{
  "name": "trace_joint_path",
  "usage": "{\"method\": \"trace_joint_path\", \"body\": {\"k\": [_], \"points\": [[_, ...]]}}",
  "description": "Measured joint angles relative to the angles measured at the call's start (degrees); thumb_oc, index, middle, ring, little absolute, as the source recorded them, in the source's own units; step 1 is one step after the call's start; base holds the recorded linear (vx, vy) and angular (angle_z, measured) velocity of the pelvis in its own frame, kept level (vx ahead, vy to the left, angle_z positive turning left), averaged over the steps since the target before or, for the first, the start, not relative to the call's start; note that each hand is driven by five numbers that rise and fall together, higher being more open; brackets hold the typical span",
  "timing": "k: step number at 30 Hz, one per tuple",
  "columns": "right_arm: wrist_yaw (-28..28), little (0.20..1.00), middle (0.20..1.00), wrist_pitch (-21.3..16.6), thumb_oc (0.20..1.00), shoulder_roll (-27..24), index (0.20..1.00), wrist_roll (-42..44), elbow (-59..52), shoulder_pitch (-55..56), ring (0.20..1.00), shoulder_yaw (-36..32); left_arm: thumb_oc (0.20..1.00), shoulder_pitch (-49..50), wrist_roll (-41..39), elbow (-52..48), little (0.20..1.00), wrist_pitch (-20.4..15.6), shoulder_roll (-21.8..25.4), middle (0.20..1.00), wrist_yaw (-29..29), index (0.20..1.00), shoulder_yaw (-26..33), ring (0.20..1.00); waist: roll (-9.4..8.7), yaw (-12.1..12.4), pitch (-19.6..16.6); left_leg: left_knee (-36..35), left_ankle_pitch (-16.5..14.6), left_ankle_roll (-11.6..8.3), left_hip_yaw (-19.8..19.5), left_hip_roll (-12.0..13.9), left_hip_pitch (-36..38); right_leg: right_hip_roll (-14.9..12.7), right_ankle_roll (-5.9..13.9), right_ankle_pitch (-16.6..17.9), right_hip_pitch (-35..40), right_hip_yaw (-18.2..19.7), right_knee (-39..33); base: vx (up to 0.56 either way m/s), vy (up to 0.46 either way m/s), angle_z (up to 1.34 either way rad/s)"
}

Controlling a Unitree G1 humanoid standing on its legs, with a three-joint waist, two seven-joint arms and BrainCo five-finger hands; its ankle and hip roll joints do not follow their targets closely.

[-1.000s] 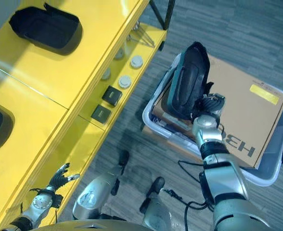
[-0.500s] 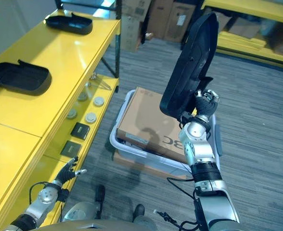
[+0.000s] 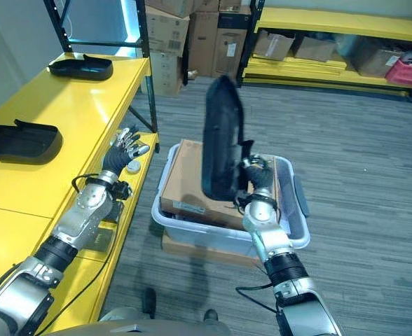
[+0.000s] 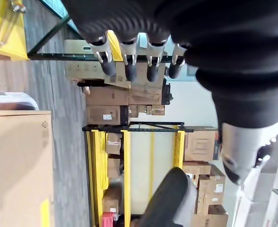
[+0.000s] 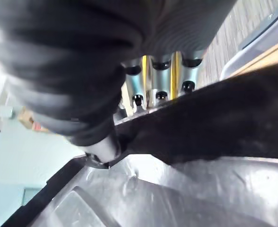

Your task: Move parts from the plastic box to the shelf.

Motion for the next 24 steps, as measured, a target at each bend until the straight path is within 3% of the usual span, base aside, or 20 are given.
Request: {"method": "trace_joint_path", "body": {"k": [4, 15, 21, 24], "points": [[1.1, 0.2, 0.2, 0.9, 0.2, 2.5, 0.2, 0.0, 0.5, -3.7, 0.2, 3.3, 1.0, -2.4, -3.2, 1.2, 1.0, 3.0, -2.0, 1.0, 0.6, 1.0, -0.4, 1.0, -0.02, 0.0, 0.0, 0.0, 0.2, -0.09, 0.0, 0.0, 0.0, 0.0, 0.03, 0.0, 0.0, 0.0, 0.0, 0.0, 0.0, 0.0], [1.0, 0.2, 0.2, 1.0, 0.2, 3.3, 0.2, 0.0, 4.6, -7.3, 0.2, 6.4, 1.0, -2.3, -5.9, 2.9, 1.0, 10.5, -5.1, 1.0, -0.8, 1.0, -5.6, 1.0, -0.08, -0.1, -0.1, 0.0, 0.0, -0.06, -0.1, 0.0, 0.0, 0.0, 0.05, -0.1, 0.1, -0.1, 0.0, 0.0, 0.0, 0.0], [1.0, 0.2, 0.2, 1.0, 0.2, 3.2, 0.2, 0.0, 4.6, -7.3, 0.2, 6.5, 1.0, -2.4, -9.0, 2.1, 1.0, 8.9, -4.5, 1.0, 0.0, 1.0, -4.3, 1.0, -0.05, 0.0, -0.1, 0.0, -0.1, 0.17, -0.1, 0.0, 0.1, 0.0, 0.04, -0.1, 0.2, -0.1, 0.0, 0.01, 0.003, 0.0], [1.0, 0.2, 0.2, 1.1, 0.2, 3.2, 0.2, 0.0, 4.6, -7.3, 0.2, 6.5, 1.0, -2.4, -10.0, -5.3, 1.0, 7.9, -1.7, 1.0, -0.8, 1.0, -3.6, 1.0, -0.04, 0.3, -0.1, 0.0, -0.1, 0.18, -0.1, 0.0, 0.1, 0.0, 0.04, -0.1, 0.2, -0.3, 0.0, 0.01, 0.007, 0.01]]}}
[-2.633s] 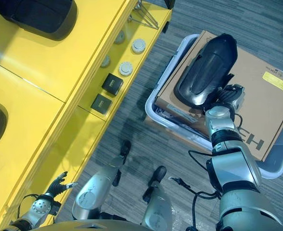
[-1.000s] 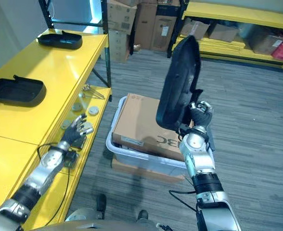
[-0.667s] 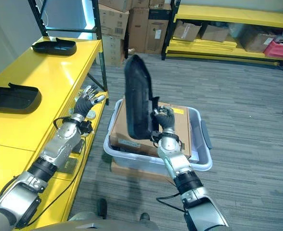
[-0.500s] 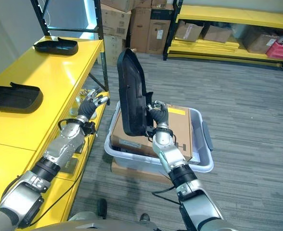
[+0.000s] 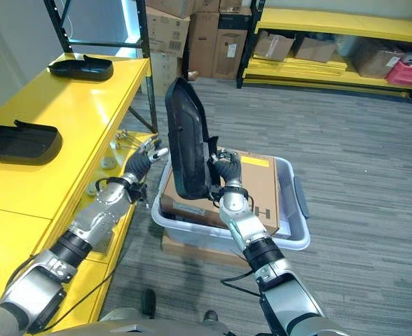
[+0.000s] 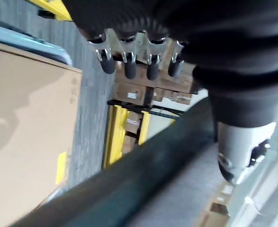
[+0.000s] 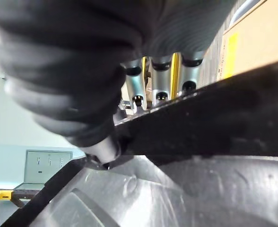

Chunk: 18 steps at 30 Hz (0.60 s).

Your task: Move parts from the plastic box to the shelf.

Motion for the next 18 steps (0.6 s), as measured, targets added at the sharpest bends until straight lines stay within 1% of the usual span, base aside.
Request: {"method": "trace_joint_path", "body": {"k": [2, 4, 7, 11, 13, 16, 18], "points": [[0.0, 0.2, 0.2, 0.0, 0.2, 0.0, 0.2, 0.0, 0.0, 0.0, 0.2, 0.0, 1.0, -0.6, -0.8, -2.6, 1.0, -2.2, 0.3, 1.0, 0.0, 1.0, 1.2, 1.0, 0.0, 0.3, 0.0, 0.0, 0.1, -0.18, -0.2, -0.1, 0.3, 0.0, 0.09, -0.1, 0.4, -0.1, 0.0, 0.01, 0.009, 0.04], [0.1, 0.2, 0.2, 0.0, 0.2, 0.0, 0.2, 0.0, 0.0, 0.0, 0.2, 0.0, 1.0, -0.6, -0.8, -3.5, 1.0, -2.8, 0.4, 1.0, 0.0, 1.0, 1.3, 1.0, 0.01, 0.5, 0.0, 0.0, 0.0, -0.07, -0.2, -0.1, 0.4, -0.1, 0.07, -0.1, 0.5, -0.1, 0.0, 0.01, 0.007, 0.02], [0.1, 0.2, 0.2, 0.0, 0.2, -0.2, 0.2, 0.0, 0.0, 0.0, 0.2, 0.0, 1.0, -0.6, -0.8, -3.4, 1.0, -2.9, 0.7, 1.0, -0.2, 1.0, 1.3, 1.0, 0.02, 0.5, 0.0, 0.0, -0.1, 0.02, -0.2, -0.1, 0.4, 0.0, 0.05, -0.1, 0.5, -0.1, 0.0, 0.0, 0.0, 0.0], [0.2, 0.2, 0.2, 0.0, 0.2, -0.4, 0.2, 0.0, 0.0, 0.1, 0.2, 0.0, 1.0, -0.6, -0.8, -3.5, 1.0, -2.9, 1.3, 1.0, -2.7, 1.0, 1.2, 1.0, 0.04, 0.4, 0.0, 0.0, -0.1, 0.03, -0.2, -0.1, 0.4, -0.1, 0.04, -0.1, 0.5, -0.1, 0.0, 0.0, 0.0, 0.0], [0.4, 0.2, 0.2, 0.0, 0.2, -0.4, 0.2, 0.0, 0.0, 0.1, 0.2, 0.0, 1.0, -0.6, -0.5, -3.9, 1.0, -1.7, 1.3, 1.0, -2.7, 1.0, 0.9, 1.0, 0.04, 0.3, 0.0, 0.0, -0.1, 0.03, -0.2, -0.1, 0.4, -0.1, 0.04, -0.2, 0.5, -0.1, 0.0, 0.0, 0.0, 0.0], [1.2, 0.2, 0.2, 0.0, 0.2, -0.4, 0.2, 0.0, 0.0, 0.1, 0.2, 0.0, 1.0, -0.6, 1.0, -4.6, 1.0, 1.3, 1.2, 1.0, -2.0, 1.0, 0.3, 1.0, 0.07, 0.3, 0.0, 0.0, -0.1, 0.01, -0.2, -0.1, 0.4, -0.1, 0.04, -0.2, 0.5, -0.1, 0.0, 0.0, 0.0, 0.0], [1.6, 0.2, 0.2, 0.0, 0.2, -0.6, 0.2, 0.0, 0.0, 0.1, 0.2, 0.0, 1.0, -0.4, 2.7, -2.5, 1.0, 4.1, 1.1, 1.0, -1.7, 1.0, -0.3, 1.0, 0.31, 0.1, -0.2, 0.0, 0.0, -0.02, -0.2, -0.1, 0.4, 0.0, 0.05, -0.2, 0.5, -0.1, 0.0, 0.0, 0.0, 0.0]]}}
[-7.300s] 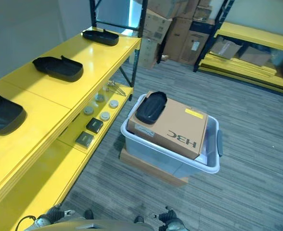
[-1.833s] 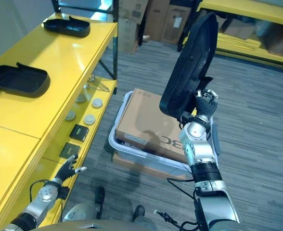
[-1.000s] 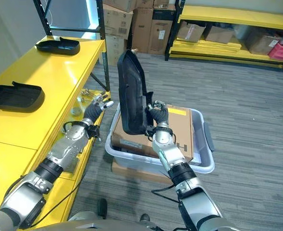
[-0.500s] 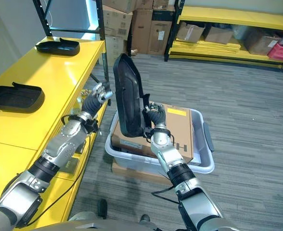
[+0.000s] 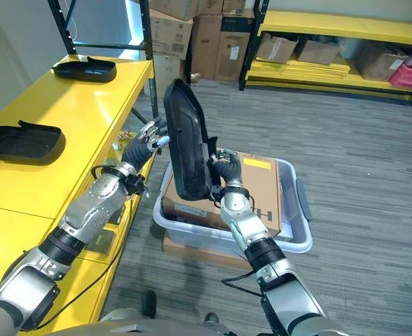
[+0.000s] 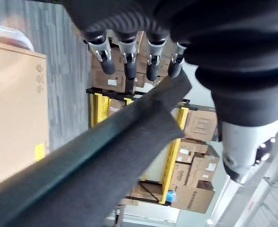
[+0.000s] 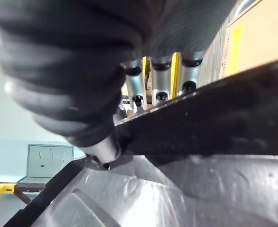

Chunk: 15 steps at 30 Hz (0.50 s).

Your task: Move parts from the plastic box to the shelf.

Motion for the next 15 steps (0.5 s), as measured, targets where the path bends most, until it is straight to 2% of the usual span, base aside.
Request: {"method": "trace_joint_path", "body": {"k": [5, 11, 15], "points": [[0.0, 0.2, 0.2, 0.0, 0.2, 0.0, 0.2, 0.0, 0.0, 0.1, 0.2, 0.0, 1.0, 1.0, 4.7, 1.9, 1.0, 2.5, 0.2, 1.0, 0.0, 1.0, -1.1, 1.0, 0.49, 0.1, -0.3, 0.0, 0.0, 0.04, 0.0, 0.0, 0.0, 0.0, 0.0, 0.0, 0.0, 0.0, 0.0, 0.0, 0.0, 0.0], [0.7, 0.2, 0.2, 2.0, 0.2, 0.0, 0.2, -2.3, 0.0, 0.1, 0.2, 0.1, 1.0, 1.0, 6.8, 2.0, 1.0, 2.6, 0.2, 1.0, -0.2, 1.0, -1.1, 1.0, 0.51, 0.1, -0.5, 0.0, 0.0, 0.03, 0.0, 0.0, 0.1, 0.0, 0.0, 0.0, 0.1, 0.0, 0.0, 0.01, 0.001, 0.0], [0.8, 0.2, 0.2, 2.7, 0.2, 0.0, 0.2, -4.4, 0.5, 0.0, 0.2, 3.4, 1.0, 1.0, 6.9, 1.9, 1.0, 2.4, 0.1, 1.0, -0.6, 1.0, -1.4, 1.0, 0.52, 0.1, -0.7, 0.0, 0.0, 0.03, 0.0, 0.0, 0.1, 0.0, 0.0, 0.0, 0.1, 0.0, 0.0, 0.02, 0.003, 0.0]]}}
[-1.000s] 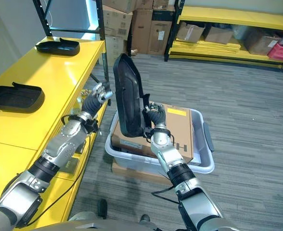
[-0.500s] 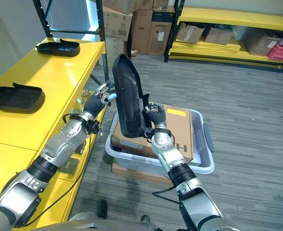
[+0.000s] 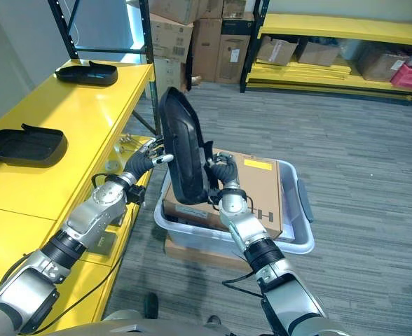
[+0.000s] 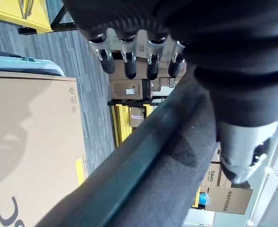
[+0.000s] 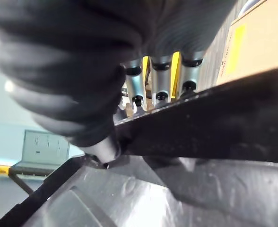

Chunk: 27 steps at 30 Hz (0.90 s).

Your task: Move parts from the plastic box to the shelf.

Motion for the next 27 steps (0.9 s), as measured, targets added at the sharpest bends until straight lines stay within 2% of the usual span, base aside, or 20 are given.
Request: {"method": "trace_joint_path", "body": {"k": [11, 20, 22, 27], "points": [[0.0, 0.2, 0.2, 0.9, 0.2, 0.0, 0.2, -0.1, 1.8, 0.0, 0.2, 1.0, 1.0, 0.0, -1.9, -0.1, 1.0, 0.3, 0.1, 1.0, -1.9, 1.0, -0.6, 1.0, 0.0, 0.4, 0.0, 0.0, 0.0, 0.01, 0.0, 0.0, 0.0, 0.0, 0.0, 0.0, 0.0, 0.0, 0.0, 0.0, 0.0, 0.0], [-0.1, 0.2, 0.2, 0.9, 0.2, 0.0, 0.2, -0.1, 3.5, 0.0, 0.2, 1.2, 1.0, 0.0, -4.1, 3.4, 1.0, 5.2, -1.6, 1.0, -2.6, 1.0, -7.5, 1.0, -0.01, -0.6, -0.1, 0.0, 0.1, -0.16, 0.1, 0.0, 0.1, 0.0, 0.0, 0.0, 0.0, 0.1, 0.0, 0.0, 0.0, 0.0], [-0.1, 0.2, 0.2, 1.0, 0.2, -0.1, 0.2, 0.0, 4.3, 0.0, 0.2, 2.1, 1.0, 0.0, -4.9, 6.6, 1.0, 5.5, -2.8, 1.0, -2.9, 1.0, -8.5, 1.0, 0.05, -0.6, -0.5, 0.0, 0.0, -0.03, 0.1, 0.0, 0.1, 0.0, 0.0, 0.0, 0.0, 0.2, 0.0, 0.0, 0.0, 0.0], [-0.2, 0.2, 0.2, 1.2, 0.2, -0.3, 0.2, 0.0, 4.6, 0.0, 0.2, 3.1, 1.0, 0.2, -5.3, 6.7, 1.0, 5.4, -3.4, 1.0, -4.2, 1.0, -8.9, 1.0, 0.08, -0.6, -0.9, 0.0, 0.0, 0.04, 0.1, 0.0, 0.1, 0.0, 0.0, 0.0, 0.0, 0.2, 0.0, 0.0, 0.0, 0.0]]}}
